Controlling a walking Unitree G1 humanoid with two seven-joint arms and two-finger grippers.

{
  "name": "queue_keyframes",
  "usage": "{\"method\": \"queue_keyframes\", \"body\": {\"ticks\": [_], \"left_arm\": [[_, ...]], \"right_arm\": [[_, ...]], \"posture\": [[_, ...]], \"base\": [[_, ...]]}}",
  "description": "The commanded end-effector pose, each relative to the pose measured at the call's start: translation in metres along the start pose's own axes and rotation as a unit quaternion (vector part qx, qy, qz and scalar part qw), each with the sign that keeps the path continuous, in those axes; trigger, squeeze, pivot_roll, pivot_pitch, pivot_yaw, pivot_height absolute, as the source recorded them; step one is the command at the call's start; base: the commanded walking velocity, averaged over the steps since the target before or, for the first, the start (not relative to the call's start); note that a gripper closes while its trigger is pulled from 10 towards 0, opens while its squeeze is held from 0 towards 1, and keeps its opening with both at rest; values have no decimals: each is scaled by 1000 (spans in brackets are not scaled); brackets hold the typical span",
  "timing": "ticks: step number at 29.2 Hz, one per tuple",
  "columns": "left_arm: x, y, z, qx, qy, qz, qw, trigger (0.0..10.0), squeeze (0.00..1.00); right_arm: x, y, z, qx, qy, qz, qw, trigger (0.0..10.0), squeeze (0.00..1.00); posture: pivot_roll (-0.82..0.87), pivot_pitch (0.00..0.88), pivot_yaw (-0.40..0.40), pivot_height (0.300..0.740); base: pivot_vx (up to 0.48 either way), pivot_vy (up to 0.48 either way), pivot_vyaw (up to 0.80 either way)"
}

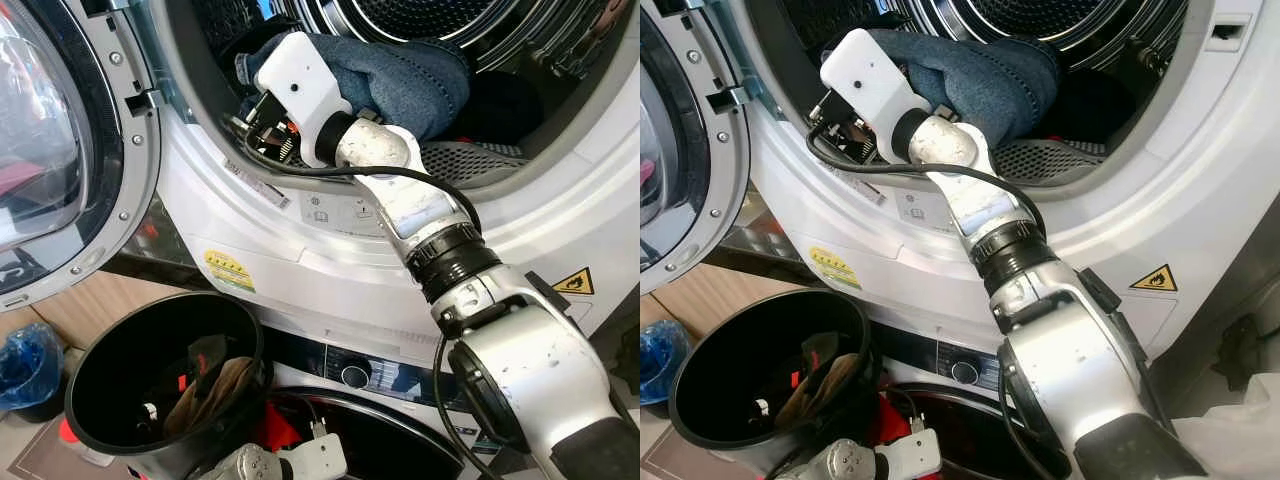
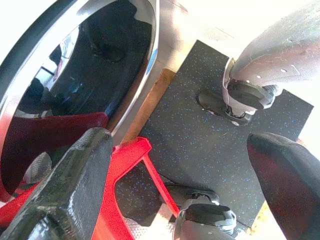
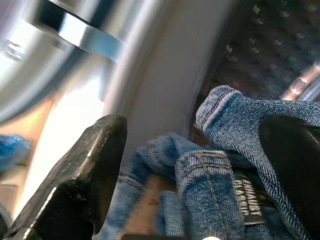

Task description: Clothes washing

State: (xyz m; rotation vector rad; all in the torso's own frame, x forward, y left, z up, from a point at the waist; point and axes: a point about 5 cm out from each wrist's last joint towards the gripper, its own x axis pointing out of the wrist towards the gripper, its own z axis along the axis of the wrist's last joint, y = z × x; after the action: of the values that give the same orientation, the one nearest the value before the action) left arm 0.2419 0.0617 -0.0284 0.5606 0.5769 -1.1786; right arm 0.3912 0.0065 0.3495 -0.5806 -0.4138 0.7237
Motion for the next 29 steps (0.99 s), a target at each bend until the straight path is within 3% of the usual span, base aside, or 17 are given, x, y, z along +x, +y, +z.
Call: {"method": "queue_keyframes", "body": {"ticks": [1,4,8,13,15,16,18,21,25,26,29], "left_arm": [[-3,0,-8,-7,11,4,1000,10000,0],[-3,-1,-9,-6,13,3,1000,10000,0],[-3,-2,-10,-5,13,3,1000,10000,0],[-3,-2,-10,-4,13,4,1000,10000,0],[-3,-3,-10,-4,13,4,1000,10000,0],[-3,-3,-10,-4,13,4,1000,10000,0],[-3,-3,-10,-4,13,4,1000,10000,0],[-3,-3,-10,-5,13,6,1000,10000,0],[-3,-2,-10,-5,13,7,1000,10000,0],[-3,-2,-9,-5,13,8,1000,10000,0],[-3,-2,-9,-6,13,9,1000,10000,0]], "right_arm": [[0,-13,7,-16,5,-31,999,10000,0],[-6,-34,1,-22,40,-100,994,10000,0],[-13,-50,-3,-47,63,-142,987,10000,0],[-26,-80,0,-84,83,-229,966,10000,0],[-29,-86,2,-83,83,-246,962,10000,0],[-35,-95,3,-100,90,-276,952,10000,0],[-38,-100,3,-111,93,-292,945,10000,0],[-57,-124,3,-165,111,-379,904,10000,0],[-61,-129,3,-177,116,-394,894,10000,0],[-71,-135,-7,-214,147,-410,874,10000,0],[-78,-138,-17,-194,159,-424,870,10000,0]], "posture": [[-86,0,105,740],[-79,0,104,740],[-73,0,102,740],[-69,0,99,740],[-69,0,99,740],[-68,0,98,740],[-68,0,99,740],[-67,0,99,740],[-67,0,99,740],[-67,0,100,740],[-70,0,101,740]], "base": [[0,0,0],[0,0,0],[0,0,0],[0,0,0],[0,0,0],[0,0,0],[0,0,0],[0,0,0],[0,0,0],[0,0,0],[0,0,0]]}}
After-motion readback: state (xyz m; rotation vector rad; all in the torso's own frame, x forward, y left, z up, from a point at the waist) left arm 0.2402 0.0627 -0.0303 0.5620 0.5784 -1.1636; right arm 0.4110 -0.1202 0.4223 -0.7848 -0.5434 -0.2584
